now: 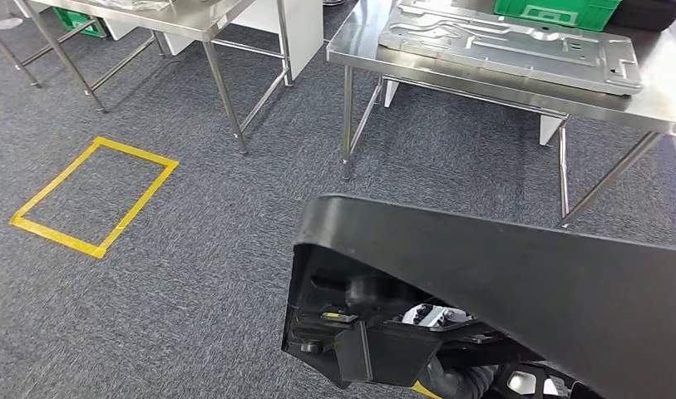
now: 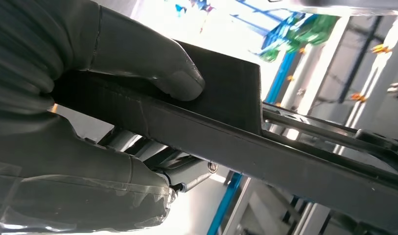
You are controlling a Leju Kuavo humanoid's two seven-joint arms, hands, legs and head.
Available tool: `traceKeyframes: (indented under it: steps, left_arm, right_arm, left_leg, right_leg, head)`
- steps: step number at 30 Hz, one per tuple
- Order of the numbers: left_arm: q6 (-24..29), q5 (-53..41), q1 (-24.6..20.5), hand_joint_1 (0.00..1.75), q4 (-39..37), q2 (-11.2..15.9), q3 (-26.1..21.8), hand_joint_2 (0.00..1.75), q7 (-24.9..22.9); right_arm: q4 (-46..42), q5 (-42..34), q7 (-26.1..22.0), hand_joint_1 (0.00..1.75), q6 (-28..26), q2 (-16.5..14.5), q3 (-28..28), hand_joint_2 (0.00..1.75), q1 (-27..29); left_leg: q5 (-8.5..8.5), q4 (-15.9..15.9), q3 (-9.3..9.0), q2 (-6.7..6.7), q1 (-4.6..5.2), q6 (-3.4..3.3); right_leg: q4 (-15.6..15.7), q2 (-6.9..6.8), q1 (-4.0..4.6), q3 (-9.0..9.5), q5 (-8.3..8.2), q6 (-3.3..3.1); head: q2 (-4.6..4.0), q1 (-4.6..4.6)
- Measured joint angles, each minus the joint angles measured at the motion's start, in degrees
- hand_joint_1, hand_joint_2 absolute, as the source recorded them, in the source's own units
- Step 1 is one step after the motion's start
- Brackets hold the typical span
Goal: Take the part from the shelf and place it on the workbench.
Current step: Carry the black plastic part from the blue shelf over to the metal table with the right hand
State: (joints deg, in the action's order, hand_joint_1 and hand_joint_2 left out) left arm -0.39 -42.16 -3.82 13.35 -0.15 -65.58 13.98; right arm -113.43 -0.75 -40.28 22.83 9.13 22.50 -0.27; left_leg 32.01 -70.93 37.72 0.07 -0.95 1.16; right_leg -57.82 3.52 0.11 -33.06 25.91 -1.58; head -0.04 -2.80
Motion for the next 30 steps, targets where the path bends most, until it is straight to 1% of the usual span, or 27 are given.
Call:
traceKeyframes:
  steps: [1,2,3,4,5,6,7,8,9,11,12,13,14,15,16,17,18,19,20,22,23,24,26,27,28,29,30]
  left_arm:
    - [-0.15,0.1,0.02,0.0,0.01,0.02,-0.15,1.75,0.25]
    - [-0.27,0.06,0.02,0.0,0.01,0.05,-0.26,1.75,0.4]
    - [-0.31,-0.01,0.03,0.0,0.02,0.07,-0.33,1.75,0.49]
    - [-0.33,-0.06,0.03,0.0,0.02,0.1,-0.38,1.75,0.53]
    - [-0.38,-0.1,-0.01,0.0,0.02,0.11,-0.43,1.75,0.55]
    - [-0.45,-0.16,-0.09,0.0,0.02,0.11,-0.45,1.75,0.56]
    - [-0.55,-0.25,-0.21,0.0,0.02,0.09,-0.45,1.75,0.57]
    - [-0.65,-0.33,-0.31,0.0,0.02,0.05,-0.45,1.75,0.58]
    - [-0.73,-0.43,-0.35,0.0,0.02,0.02,-0.45,1.75,0.58]
    - [-0.8,-0.59,-0.22,0.0,0.02,-0.02,-0.46,1.75,0.63]
    - [-0.81,-0.7,-0.11,0.0,0.02,-0.02,-0.47,1.75,0.66]
    - [-0.81,-0.79,-0.03,0.0,0.02,-0.03,-0.47,1.75,0.7]
    - [-0.83,-0.87,0.0,0.0,0.02,-0.05,-0.47,1.75,0.74]
    - [-0.85,-0.91,0.02,0.0,0.02,-0.11,-0.47,1.75,0.79]
    - [-0.87,-0.93,0.0,0.0,0.02,-0.19,-0.47,1.75,0.85]
    - [-0.89,-0.94,-0.01,0.0,0.02,-0.3,-0.47,1.75,0.91]
    - [-0.88,-0.93,-0.02,0.0,0.02,-0.4,-0.47,1.75,0.99]
    - [-0.84,-0.92,-0.04,0.0,0.02,-0.48,-0.47,1.75,1.04]
    - [-0.77,-0.9,-0.05,0.0,0.02,-0.56,-0.47,1.75,1.06]
    - [-0.6,-0.85,-0.15,0.0,0.02,-0.69,-0.48,1.75,1.05]
    - [-0.52,-0.82,-0.2,0.0,0.02,-0.75,-0.5,1.75,1.04]
    - [-0.48,-0.8,-0.22,0.0,0.02,-0.81,-0.52,1.75,1.04]
    - [-0.43,-0.75,-0.1,0.0,0.02,-0.9,-0.65,1.75,1.03]
    - [-0.43,-0.74,0.04,0.0,0.02,-0.93,-0.75,1.75,1.02]
    - [-0.42,-0.71,0.18,0.0,0.02,-0.95,-0.86,1.75,1.0]
    - [-0.43,-0.71,0.3,0.0,0.02,-0.95,-0.94,1.75,0.99]
    - [-0.48,-0.71,0.37,0.0,0.02,-0.95,-0.99,1.75,0.99]
  right_arm:
    - [-0.13,0.4,0.0,1.75,0.0,-0.08,-0.05,1.75,0.36]
    - [-0.25,0.76,-0.01,1.75,-0.01,-0.2,-0.07,1.75,0.68]
    - [-0.37,1.06,-0.01,1.75,-0.01,-0.33,-0.08,1.75,1.0]
    - [-0.45,1.24,-0.01,1.75,-0.03,-0.45,-0.09,1.75,1.31]
    - [-0.54,1.37,-0.01,1.75,-0.08,-0.54,-0.12,1.75,1.63]
    - [-0.65,1.47,0.0,1.75,-0.13,-0.58,-0.16,1.75,1.96]
    - [-0.82,1.55,0.0,1.75,-0.19,-0.61,-0.21,1.75,2.32]
    - [-1.03,1.66,-0.01,1.75,-0.22,-0.61,-0.26,1.75,2.61]
    - [-1.25,1.82,-0.01,1.75,-0.25,-0.62,-0.28,1.75,2.85]
    - [-1.57,2.21,-0.01,1.75,-0.34,-0.63,-0.3,1.75,3.5]
    - [-1.64,2.37,-0.01,1.75,-0.42,-0.63,-0.29,1.75,3.96]
    - [-1.71,2.47,0.0,1.75,-0.51,-0.64,-0.29,1.75,4.47]
    - [-1.81,2.55,0.0,1.75,-0.6,-0.65,-0.29,1.75,4.95]
    - [-1.98,2.62,0.0,1.75,-0.69,-0.65,-0.29,1.75,5.35]
    - [-2.22,2.73,0.0,1.75,-0.8,-0.65,-0.29,1.75,5.74]
    - [-2.52,2.85,0.0,1.75,-0.91,-0.65,-0.29,1.75,6.11]
    - [-2.84,3.0,-0.01,1.75,-1.01,-0.68,-0.28,1.75,6.5]
    - [-3.16,3.13,-0.01,1.75,-1.08,-0.73,-0.27,1.75,6.95]
    - [-3.46,3.23,-0.01,1.75,-1.14,-0.78,-0.26,1.75,7.43]
    - [-4.02,3.45,-0.01,1.75,-1.22,-0.85,-0.25,1.75,8.56]
    - [-4.31,3.53,-0.02,1.75,-1.25,-0.87,-0.24,1.75,9.07]
    - [-4.56,3.62,-0.02,1.75,-1.28,-0.89,-0.23,1.75,9.42]
    - [-4.86,3.8,-0.03,1.75,-1.34,-0.95,-0.19,1.75,9.88]
    - [-4.9,3.91,-0.01,1.75,-1.38,-0.97,-0.17,1.75,10.12]
    - [-4.9,3.99,-0.01,1.75,-1.43,-0.99,-0.16,1.75,10.41]
    - [-4.91,4.04,0.0,1.75,-1.51,-0.99,-0.16,1.75,10.69]
    - [-4.93,4.07,0.0,1.75,-1.64,-0.99,-0.15,1.75,10.92]
  left_leg:
    - [-2.45,4.01,-1.5,-0.89,-0.01,-0.18]
    - [-4.12,7.74,-2.94,-2.14,-0.02,-0.35]
    - [-5.15,10.45,-4.03,-3.11,-0.02,-0.54]
    - [-5.4,11.81,-4.57,-3.8,0.09,-0.77]
    - [-5.21,12.07,-4.7,-3.71,0.21,-1.02]
    - [-5.32,12.26,-4.83,-3.09,0.22,-1.37]
    - [-5.43,12.53,-4.99,-2.51,0.19,-1.72]
    - [-5.55,12.85,-5.2,-1.91,0.06,-2.07]
    - [-5.63,13.15,-5.39,-1.24,-0.06,-2.36]
    - [-5.49,13.34,-5.61,0.12,-0.03,-2.69]
    - [-5.38,13.33,-5.65,0.85,-0.01,-2.73]
    - [-5.23,13.32,-5.72,1.57,0.01,-2.7]
    - [-5.06,13.31,-5.86,2.27,0.01,-2.62]
    - [-4.88,13.31,-6.09,2.92,0.01,-2.53]
    - [-4.67,13.32,-6.4,3.52,0.02,-2.37]
    - [-4.42,13.32,-6.75,4.04,0.11,-2.14]
    - [-4.17,13.33,-7.07,4.51,0.2,-1.84]
    - [-3.94,13.35,-7.35,4.99,0.27,-1.5]
    - [-3.75,13.43,-7.59,5.49,0.33,-1.16]
    - [-3.39,13.65,-8.1,6.36,0.28,-0.53]
    - [-2.83,13.16,-8.14,5.75,0.23,-0.27]
    - [-1.73,11.62,-7.66,4.59,0.17,-0.07]
    - [1.84,4.84,-4.58,1.54,-0.03,0.16]
    - [3.42,0.8,-2.46,0.8,-0.09,0.22]
    - [4.14,-2.16,-0.7,0.45,-0.11,0.28]
    - [3.56,-3.0,0.15,0.32,-0.11,0.28]
    - [1.81,-1.41,-0.14,0.19,-0.11,0.22]
  right_leg:
    - [-0.15,0.71,-0.04,0.11,0.16,0.12]
    - [-0.41,1.3,0.0,0.08,0.36,0.34]
    - [-0.64,1.91,-0.04,-0.07,0.52,0.59]
    - [-0.78,2.43,-0.15,-0.28,0.62,0.9]
    - [-0.8,2.97,-0.23,-0.48,0.63,1.28]
    - [-0.71,3.49,-0.33,-0.58,0.6,1.64]
    - [-0.82,3.26,-0.39,-0.61,0.69,1.96]
    - [-1.52,2.23,-0.31,-0.9,1.17,2.27]
    - [-3.33,0.7,-0.26,-1.72,2.28,2.55]
    - [-10.23,-2.33,-0.41,-5.23,5.8,3.09]
    - [-13.91,-2.89,-0.6,-7.25,7.24,3.34]
    - [-16.2,-3.15,-0.77,-8.6,7.7,3.52]
    - [-16.3,-3.33,-0.88,-8.84,6.99,3.61]
    - [-14.09,-3.59,-0.91,-7.81,5.32,3.58]
    - [-10.11,-4.36,-0.84,-5.75,3.12,3.38]
    - [-5.98,-5.68,-0.57,-3.57,1.47,3.01]
    - [-2.7,-6.78,-0.29,-1.86,0.36,2.62]
    - [-0.78,-7.58,0.0,-0.9,-0.05,2.23]
    - [-0.26,-7.7,0.23,-0.73,0.12,1.92]
    - [0.07,-6.34,0.07,-0.64,0.0,1.4]
    - [0.39,-5.67,-0.15,-0.39,-0.12,1.1]
    - [0.71,-5.02,-0.37,-0.14,-0.29,0.76]
    - [0.95,-3.7,-0.51,0.15,-0.38,0.25]
    - [0.88,-2.96,-0.44,0.16,-0.34,0.1]
    - [0.8,-2.14,-0.38,0.19,-0.27,0.04]
    - [0.69,-1.28,-0.33,0.25,-0.16,0.04]
    - [0.55,-0.42,-0.3,0.37,-0.03,0.11]
  head:
    - [0.0,0.01]
    - [0.0,0.02]
    - [0.0,0.02]
    - [0.0,0.03]
    - [0.0,0.03]
    - [0.0,0.03]
    - [0.0,0.04]
    - [0.0,0.15]
    - [0.0,0.27]
    - [0.0,0.51]
    - [0.0,0.51]
    - [0.0,0.52]
    - [0.0,0.52]
    - [0.0,0.53]
    - [0.0,0.53]
    - [0.0,0.52]
    - [0.0,0.52]
    - [0.0,0.51]
    - [0.0,0.51]
    - [0.0,0.51]
    - [0.0,0.5]
    - [0.0,0.47]
    - [0.0,0.44]
    - [0.0,0.43]
    - [0.0,0.43]
    - [0.0,0.43]
    - [0.0,0.43]
